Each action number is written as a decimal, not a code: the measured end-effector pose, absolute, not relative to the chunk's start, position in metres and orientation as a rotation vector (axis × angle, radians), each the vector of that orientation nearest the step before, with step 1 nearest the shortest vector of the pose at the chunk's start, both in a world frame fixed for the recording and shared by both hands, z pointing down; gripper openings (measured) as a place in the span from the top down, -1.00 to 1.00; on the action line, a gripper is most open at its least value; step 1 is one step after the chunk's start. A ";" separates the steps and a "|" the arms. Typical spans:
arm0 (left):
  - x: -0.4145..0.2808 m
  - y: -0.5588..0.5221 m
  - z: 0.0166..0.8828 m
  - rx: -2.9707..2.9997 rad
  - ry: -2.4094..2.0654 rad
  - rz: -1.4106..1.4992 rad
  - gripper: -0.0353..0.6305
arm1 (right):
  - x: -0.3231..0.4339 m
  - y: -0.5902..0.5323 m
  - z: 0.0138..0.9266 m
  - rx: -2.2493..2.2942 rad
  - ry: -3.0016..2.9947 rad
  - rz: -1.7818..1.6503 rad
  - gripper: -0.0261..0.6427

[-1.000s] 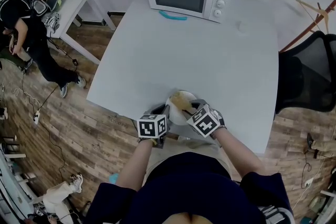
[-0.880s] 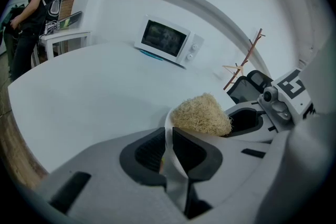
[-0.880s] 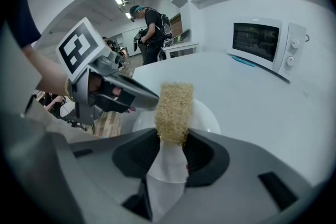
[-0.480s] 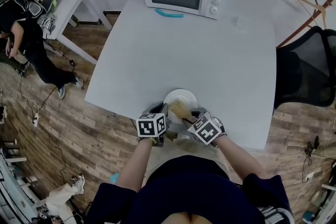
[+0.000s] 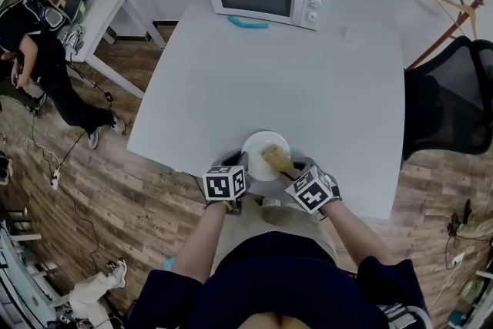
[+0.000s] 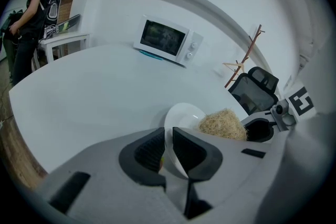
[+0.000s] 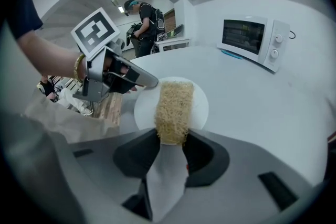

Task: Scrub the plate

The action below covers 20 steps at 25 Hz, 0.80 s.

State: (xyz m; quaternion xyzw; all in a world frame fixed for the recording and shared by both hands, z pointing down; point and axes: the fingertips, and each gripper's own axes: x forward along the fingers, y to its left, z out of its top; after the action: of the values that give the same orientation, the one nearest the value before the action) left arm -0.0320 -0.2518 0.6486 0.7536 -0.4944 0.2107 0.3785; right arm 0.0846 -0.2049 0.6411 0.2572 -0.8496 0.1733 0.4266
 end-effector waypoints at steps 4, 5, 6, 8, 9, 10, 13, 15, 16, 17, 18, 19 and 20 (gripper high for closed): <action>-0.034 -0.254 0.651 1.927 -1.269 0.548 0.74 | 0.084 -0.212 0.637 0.711 -2.143 0.460 0.50; -0.035 -0.253 0.653 1.928 -1.270 0.555 0.74 | 0.083 -0.213 0.635 0.744 -2.156 0.475 0.50; -0.036 -0.253 0.654 1.928 -1.269 0.562 0.74 | 0.082 -0.213 0.633 0.784 -2.173 0.503 0.50; -0.037 -0.253 0.657 1.927 -1.265 0.573 0.73 | 0.083 -0.214 0.631 0.861 -2.207 0.586 0.50; -0.037 -0.254 0.659 1.927 -1.263 0.580 0.73 | 0.085 -0.214 0.630 0.893 -2.219 0.629 0.50; -0.037 -0.255 0.661 1.926 -1.261 0.588 0.73 | 0.086 -0.214 0.629 0.919 -2.230 0.668 0.50; -0.036 -0.255 0.667 1.931 -1.265 0.618 0.73 | 0.089 -0.212 0.625 0.971 -2.249 0.743 0.50; -0.036 -0.256 0.667 1.943 -1.275 0.628 0.72 | 0.088 -0.209 0.622 0.993 -2.259 0.775 0.50; -0.036 -0.256 0.667 1.950 -1.280 0.635 0.72 | 0.087 -0.206 0.620 1.003 -2.264 0.792 0.50; -0.036 -0.256 0.667 1.958 -1.284 0.646 0.72 | 0.087 -0.203 0.617 1.014 -2.269 0.807 0.50; -0.036 -0.255 0.666 1.968 -1.290 0.661 0.71 | 0.085 -0.200 0.614 1.026 -2.274 0.820 0.50; -0.037 -0.254 0.665 1.978 -1.296 0.679 0.71 | 0.084 -0.197 0.611 1.039 -2.279 0.830 0.50; -0.039 -0.253 0.664 1.986 -1.303 0.696 0.69 | 0.082 -0.194 0.608 1.053 -2.284 0.837 0.50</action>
State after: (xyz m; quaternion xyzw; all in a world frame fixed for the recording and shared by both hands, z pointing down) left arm -0.0388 -0.2533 0.6644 0.7583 -0.4975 0.2655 0.3270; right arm 0.0821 -0.1936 0.6079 0.3854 -0.8358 0.3062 0.2432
